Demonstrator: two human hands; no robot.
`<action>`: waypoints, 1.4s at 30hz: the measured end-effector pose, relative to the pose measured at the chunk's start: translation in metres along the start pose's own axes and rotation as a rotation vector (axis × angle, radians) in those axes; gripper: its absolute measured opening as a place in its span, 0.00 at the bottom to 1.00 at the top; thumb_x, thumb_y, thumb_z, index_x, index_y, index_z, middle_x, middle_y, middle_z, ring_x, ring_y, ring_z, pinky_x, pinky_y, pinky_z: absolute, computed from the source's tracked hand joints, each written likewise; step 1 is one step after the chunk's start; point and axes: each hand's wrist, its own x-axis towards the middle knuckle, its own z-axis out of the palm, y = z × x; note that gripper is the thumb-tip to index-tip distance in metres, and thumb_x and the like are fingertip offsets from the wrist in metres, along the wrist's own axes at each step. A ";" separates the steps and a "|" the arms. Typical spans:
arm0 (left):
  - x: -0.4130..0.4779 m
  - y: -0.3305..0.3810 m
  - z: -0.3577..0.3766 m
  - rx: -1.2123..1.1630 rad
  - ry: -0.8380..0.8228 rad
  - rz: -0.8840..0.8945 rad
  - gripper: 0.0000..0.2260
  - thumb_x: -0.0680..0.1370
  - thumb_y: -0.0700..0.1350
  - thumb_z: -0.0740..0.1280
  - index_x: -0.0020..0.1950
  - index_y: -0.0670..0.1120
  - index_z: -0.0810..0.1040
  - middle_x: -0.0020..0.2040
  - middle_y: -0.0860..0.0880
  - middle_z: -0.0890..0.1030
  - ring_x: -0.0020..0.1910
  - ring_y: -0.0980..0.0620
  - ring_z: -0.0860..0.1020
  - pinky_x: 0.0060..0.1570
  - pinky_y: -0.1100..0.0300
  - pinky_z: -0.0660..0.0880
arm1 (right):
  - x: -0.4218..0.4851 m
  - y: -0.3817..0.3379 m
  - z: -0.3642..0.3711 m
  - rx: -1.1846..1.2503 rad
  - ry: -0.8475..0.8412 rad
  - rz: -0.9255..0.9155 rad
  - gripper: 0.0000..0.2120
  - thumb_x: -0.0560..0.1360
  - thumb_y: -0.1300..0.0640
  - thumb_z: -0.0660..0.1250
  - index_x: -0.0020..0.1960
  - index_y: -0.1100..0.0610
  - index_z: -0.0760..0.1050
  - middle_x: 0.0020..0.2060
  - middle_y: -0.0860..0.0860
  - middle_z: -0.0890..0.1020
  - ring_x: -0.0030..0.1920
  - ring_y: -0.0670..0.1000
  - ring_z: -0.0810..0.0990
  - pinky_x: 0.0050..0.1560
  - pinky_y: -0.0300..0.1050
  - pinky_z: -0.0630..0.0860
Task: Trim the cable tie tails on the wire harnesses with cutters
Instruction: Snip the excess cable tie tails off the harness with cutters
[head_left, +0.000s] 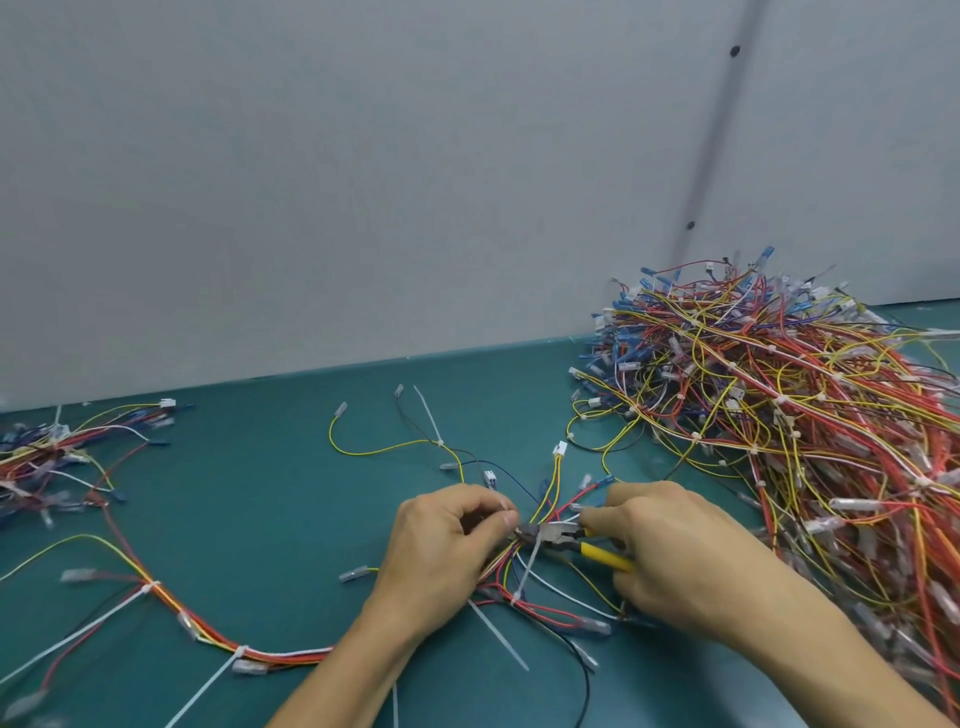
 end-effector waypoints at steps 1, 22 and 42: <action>0.000 0.000 0.000 -0.015 0.003 -0.011 0.11 0.73 0.40 0.72 0.33 0.54 0.81 0.30 0.57 0.80 0.29 0.60 0.73 0.33 0.67 0.70 | 0.000 -0.001 0.000 -0.007 0.001 -0.003 0.10 0.71 0.54 0.61 0.52 0.48 0.71 0.46 0.46 0.72 0.51 0.54 0.75 0.40 0.44 0.66; 0.004 -0.002 -0.001 0.042 -0.068 -0.003 0.05 0.75 0.44 0.70 0.38 0.50 0.81 0.35 0.54 0.81 0.33 0.58 0.74 0.39 0.60 0.72 | -0.004 -0.002 0.003 -0.059 0.059 -0.009 0.15 0.72 0.51 0.60 0.58 0.47 0.70 0.48 0.46 0.71 0.50 0.54 0.75 0.41 0.44 0.68; 0.004 -0.001 -0.003 -0.044 -0.009 -0.001 0.06 0.76 0.43 0.69 0.39 0.48 0.80 0.29 0.53 0.76 0.30 0.56 0.71 0.35 0.61 0.69 | 0.000 0.001 0.006 -0.059 -0.011 -0.004 0.07 0.70 0.52 0.60 0.48 0.48 0.68 0.44 0.46 0.74 0.50 0.53 0.75 0.38 0.44 0.64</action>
